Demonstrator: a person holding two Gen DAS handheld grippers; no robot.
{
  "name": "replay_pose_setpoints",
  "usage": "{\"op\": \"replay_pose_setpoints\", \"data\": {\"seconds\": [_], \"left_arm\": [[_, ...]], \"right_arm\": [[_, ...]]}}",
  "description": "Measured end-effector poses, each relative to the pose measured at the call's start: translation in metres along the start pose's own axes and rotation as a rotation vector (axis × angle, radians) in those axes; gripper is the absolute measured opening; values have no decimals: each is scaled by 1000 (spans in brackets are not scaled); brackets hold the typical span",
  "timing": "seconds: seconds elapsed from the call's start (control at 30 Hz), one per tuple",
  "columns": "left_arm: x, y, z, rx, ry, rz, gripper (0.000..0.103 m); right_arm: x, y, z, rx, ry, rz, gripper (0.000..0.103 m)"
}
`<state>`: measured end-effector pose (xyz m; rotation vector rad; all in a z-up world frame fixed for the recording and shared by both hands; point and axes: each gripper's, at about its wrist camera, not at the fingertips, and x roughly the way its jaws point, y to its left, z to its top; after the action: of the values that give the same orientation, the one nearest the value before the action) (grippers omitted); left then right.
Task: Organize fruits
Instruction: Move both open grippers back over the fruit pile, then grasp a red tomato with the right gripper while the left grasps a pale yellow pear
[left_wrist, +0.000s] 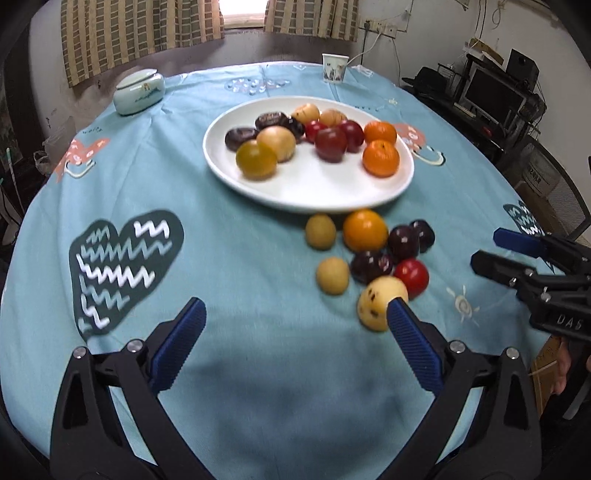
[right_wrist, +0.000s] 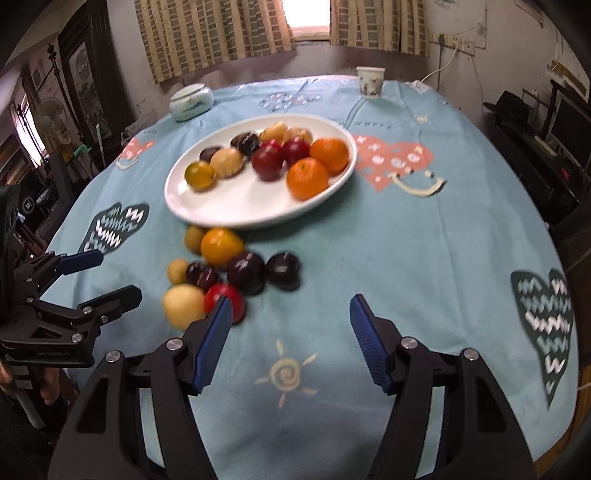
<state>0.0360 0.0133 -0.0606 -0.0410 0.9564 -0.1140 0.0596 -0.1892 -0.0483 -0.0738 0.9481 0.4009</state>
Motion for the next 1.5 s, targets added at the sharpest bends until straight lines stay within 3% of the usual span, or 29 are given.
{"op": "replay_pose_setpoints", "data": {"seconds": [0.23, 0.5, 0.57, 0.67, 0.77, 0.87, 0.97, 1.2, 1.43, 1.5], "left_arm": [[-3, 0, -11, -1, 13, 2, 100], [0, 2, -14, -11, 32, -17, 100], [0, 3, -15, -9, 36, -17, 100], [0, 4, -16, -11, 38, -18, 100], [0, 4, -16, -16, 40, -22, 100], [-2, 4, -17, -13, 38, -19, 100], [-1, 4, -16, -18, 42, -21, 100], [8, -20, -14, 28, 63, -67, 100], [25, -48, -9, 56, 76, -66, 99], [29, -50, -6, 39, 74, -56, 94]], "right_arm": [[13, 21, -18, -40, 41, 42, 67], [23, 22, -13, -27, -3, 57, 67], [33, 25, -11, -39, 24, 76, 60], [43, 31, -8, -53, 29, 102, 58], [57, 34, -2, -62, 50, 112, 42], [59, 43, -1, -106, 43, 80, 37], [51, 37, -4, -77, 37, 127, 32], [20, 7, -20, -30, -12, 41, 32], [6, -23, -34, 43, -24, 52, 32], [2, -29, -35, 56, -30, 52, 32]]}}
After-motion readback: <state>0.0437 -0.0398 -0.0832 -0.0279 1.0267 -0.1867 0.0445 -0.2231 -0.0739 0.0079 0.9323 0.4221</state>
